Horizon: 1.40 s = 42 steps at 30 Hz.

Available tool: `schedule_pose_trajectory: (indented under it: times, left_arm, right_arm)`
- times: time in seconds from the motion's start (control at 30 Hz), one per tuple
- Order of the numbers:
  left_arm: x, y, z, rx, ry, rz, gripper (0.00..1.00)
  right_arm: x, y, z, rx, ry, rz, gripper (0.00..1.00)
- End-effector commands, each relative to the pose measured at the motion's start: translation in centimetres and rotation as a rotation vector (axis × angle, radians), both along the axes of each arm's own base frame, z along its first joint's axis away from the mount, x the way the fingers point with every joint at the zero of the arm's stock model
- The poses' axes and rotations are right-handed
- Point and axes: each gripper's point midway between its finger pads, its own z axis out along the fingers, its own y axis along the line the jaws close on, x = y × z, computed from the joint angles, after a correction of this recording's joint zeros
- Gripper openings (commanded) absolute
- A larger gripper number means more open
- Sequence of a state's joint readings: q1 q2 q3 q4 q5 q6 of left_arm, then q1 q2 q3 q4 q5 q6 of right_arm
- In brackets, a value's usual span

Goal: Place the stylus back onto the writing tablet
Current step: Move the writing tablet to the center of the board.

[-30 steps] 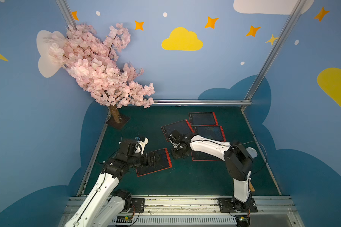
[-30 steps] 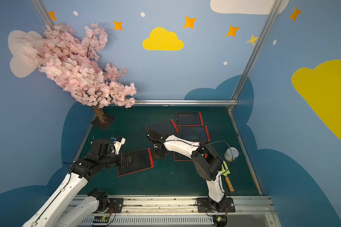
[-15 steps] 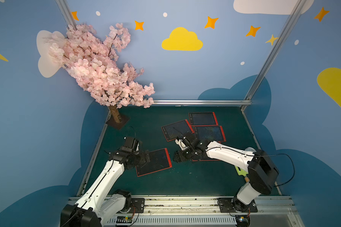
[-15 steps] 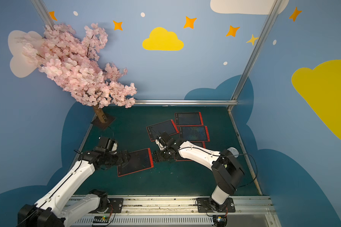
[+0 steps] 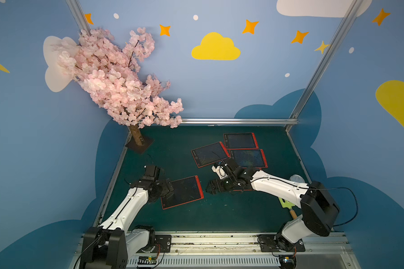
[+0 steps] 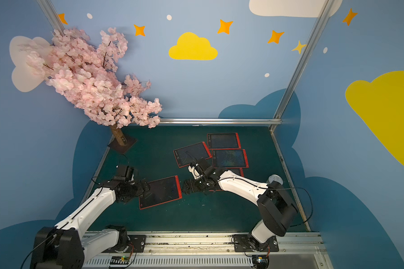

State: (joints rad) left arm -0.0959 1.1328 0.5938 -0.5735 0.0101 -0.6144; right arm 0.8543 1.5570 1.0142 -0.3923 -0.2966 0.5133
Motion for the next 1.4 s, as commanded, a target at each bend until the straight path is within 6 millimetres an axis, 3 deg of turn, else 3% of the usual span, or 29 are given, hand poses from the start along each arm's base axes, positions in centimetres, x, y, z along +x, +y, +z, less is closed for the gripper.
schedule_pose_trajectory:
  times: [0.0, 0.47, 0.93, 1.03, 1.17, 1.37]
  left_arm:
    - [1.1, 0.2, -0.6, -0.003, -0.021, 0.029, 0.99]
    - [0.9, -3.1, -3.9, -0.172, 0.084, -0.017, 0.99]
    - [2.3, -7.3, -5.0, -0.247, 0.085, -0.034, 0.99]
    - [2.7, -7.4, -4.6, -0.213, 0.076, -0.049, 0.99]
    - [3.0, -7.4, -4.1, -0.202, 0.070, -0.062, 0.99]
    - [2.5, -7.7, -4.2, -0.213, 0.084, -0.079, 0.99]
  right_arm:
    - [0.5, 0.1, 1.4, 0.040, -0.046, -0.006, 0.97]
    - [1.1, -1.1, 1.8, -0.001, -0.088, -0.054, 0.97]
    - [0.4, -1.0, 0.7, -0.016, -0.044, -0.052, 0.95]
    - [0.1, -1.0, 0.6, -0.021, -0.038, -0.047, 0.95]
    - [-0.5, -0.7, 0.4, -0.012, -0.023, -0.013, 0.94]
    - [-2.1, 1.4, 0.4, 0.041, 0.012, 0.073, 0.91]
